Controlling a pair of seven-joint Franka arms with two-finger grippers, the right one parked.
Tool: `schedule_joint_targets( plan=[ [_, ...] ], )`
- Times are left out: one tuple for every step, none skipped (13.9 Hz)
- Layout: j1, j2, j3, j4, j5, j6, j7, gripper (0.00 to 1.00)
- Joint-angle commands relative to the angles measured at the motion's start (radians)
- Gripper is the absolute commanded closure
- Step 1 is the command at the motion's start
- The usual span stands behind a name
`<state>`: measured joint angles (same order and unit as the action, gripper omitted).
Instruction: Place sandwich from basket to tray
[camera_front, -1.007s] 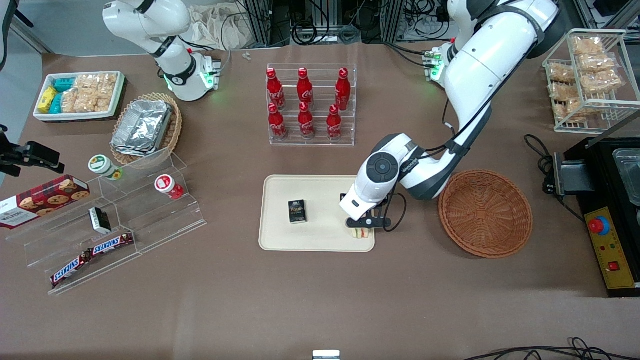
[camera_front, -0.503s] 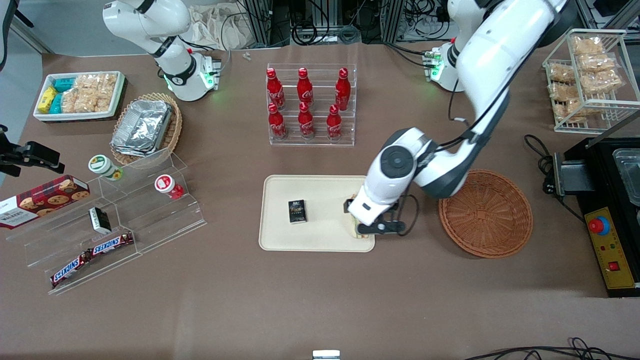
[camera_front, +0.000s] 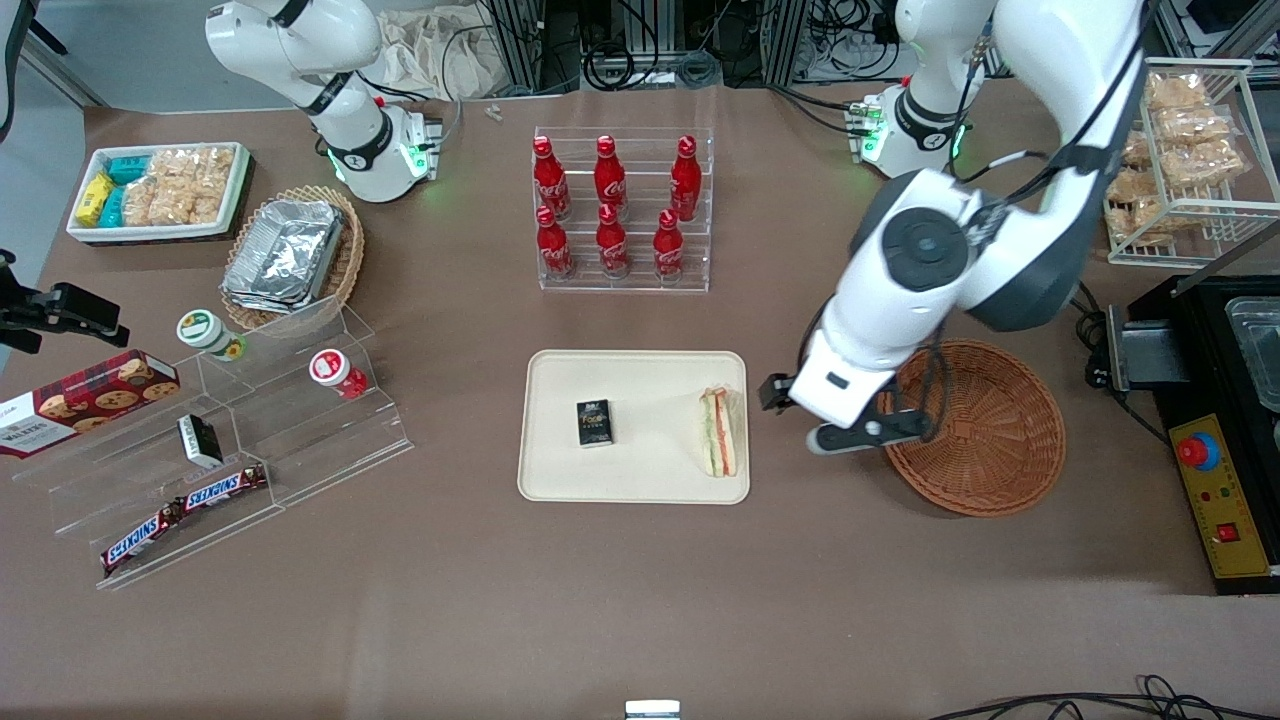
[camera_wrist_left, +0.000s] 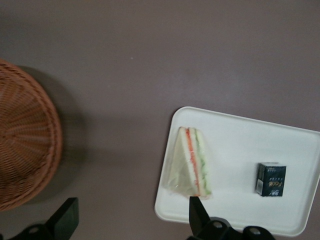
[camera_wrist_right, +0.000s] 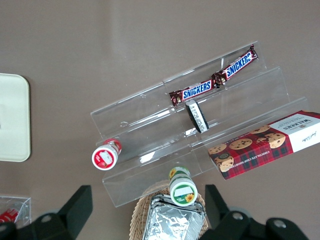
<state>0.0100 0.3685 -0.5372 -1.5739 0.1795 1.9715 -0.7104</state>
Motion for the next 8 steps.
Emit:
schedule_joint_targets(
  plan=[
    [0.057, -0.052, -0.006, 0.052, -0.046, -0.161, 0.112, 0.01],
    [0.070, -0.063, -0.003, 0.084, -0.064, -0.228, 0.153, 0.01],
    [0.076, -0.075, 0.002, 0.113, -0.080, -0.291, 0.204, 0.01],
    [0.080, -0.088, 0.023, 0.135, -0.098, -0.350, 0.245, 0.01],
    [0.076, -0.112, 0.070, 0.150, -0.121, -0.394, 0.271, 0.01],
    [0.070, -0.144, 0.113, 0.147, -0.146, -0.420, 0.308, 0.01],
    [0.067, -0.184, 0.159, 0.141, -0.169, -0.443, 0.357, 0.01],
    [0.065, -0.215, 0.201, 0.140, -0.192, -0.474, 0.399, 0.01]
  ],
)
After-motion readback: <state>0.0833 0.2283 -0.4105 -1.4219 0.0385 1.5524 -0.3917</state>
